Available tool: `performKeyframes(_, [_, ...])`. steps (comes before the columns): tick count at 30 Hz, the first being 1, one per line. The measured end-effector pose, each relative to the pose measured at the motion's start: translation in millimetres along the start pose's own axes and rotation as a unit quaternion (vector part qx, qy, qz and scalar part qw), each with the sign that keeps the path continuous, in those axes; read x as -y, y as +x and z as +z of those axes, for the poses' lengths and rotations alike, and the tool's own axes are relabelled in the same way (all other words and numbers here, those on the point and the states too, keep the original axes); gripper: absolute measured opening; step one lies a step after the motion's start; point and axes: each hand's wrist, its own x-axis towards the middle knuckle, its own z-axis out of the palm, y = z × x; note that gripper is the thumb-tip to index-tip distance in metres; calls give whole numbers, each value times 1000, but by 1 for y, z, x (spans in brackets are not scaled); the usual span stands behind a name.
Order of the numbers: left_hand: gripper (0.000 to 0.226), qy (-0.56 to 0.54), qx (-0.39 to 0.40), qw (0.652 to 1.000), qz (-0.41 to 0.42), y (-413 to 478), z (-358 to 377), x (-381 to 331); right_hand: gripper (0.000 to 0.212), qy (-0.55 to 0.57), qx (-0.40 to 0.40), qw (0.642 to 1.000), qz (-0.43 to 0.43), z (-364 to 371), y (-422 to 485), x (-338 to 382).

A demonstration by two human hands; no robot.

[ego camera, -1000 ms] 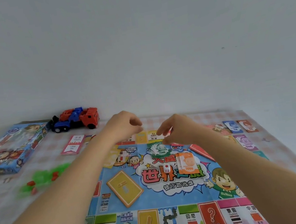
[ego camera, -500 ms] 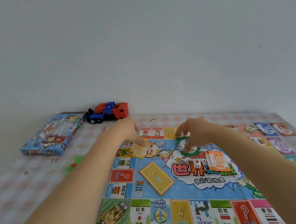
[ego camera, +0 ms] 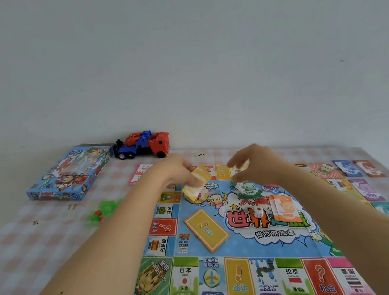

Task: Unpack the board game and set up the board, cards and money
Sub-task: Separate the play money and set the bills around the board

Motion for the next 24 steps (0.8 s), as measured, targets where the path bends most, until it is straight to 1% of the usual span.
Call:
performKeyframes(3, [37, -60, -1, 998, 31, -4, -1, -12, 21, 89, -52, 994, 22, -7, 0, -3])
performKeyframes(5, [24, -99, 7, 994, 48, -9, 1, -20, 14, 141, -53, 988, 36, -10, -3, -4])
performKeyframes(7, [17, -137, 23, 988, 68, -14, 4, -28, 9, 199, -38, 978, 47, -13, -11, -5])
performKeyframes(9, [14, -169, 37, 982, 81, -19, 8, -33, 7, 261, -28, 963, 55, -14, -17, -6])
performKeyframes(10, [14, -184, 43, 978, 86, -23, 11, -36, 10, 289, -31, 955, 60, -16, -23, -6])
performKeyframes(12, [22, -211, 50, 972, 91, -27, 17, -40, 15, 339, -38, 938, 68, -21, -30, -8])
performKeyframes(14, [23, -219, 51, 970, 96, -32, 22, -45, 17, 377, -40, 923, 72, -27, -39, -10])
performKeyframes(16, [19, -209, 56, 970, 111, -40, 28, -51, 15, 370, -47, 925, 69, -31, -51, -11])
performKeyframes(19, [17, -178, 72, 972, 133, -52, 41, -63, 6, 320, -64, 943, 71, -31, -70, -13])
performKeyframes(21, [16, -145, 77, 976, 141, -60, 50, -70, 9, 316, -75, 943, 77, -30, -81, -18])
performKeyframes(24, [19, -85, 56, 983, 155, -69, 59, -77, 10, 320, -78, 941, 82, -27, -99, -26])
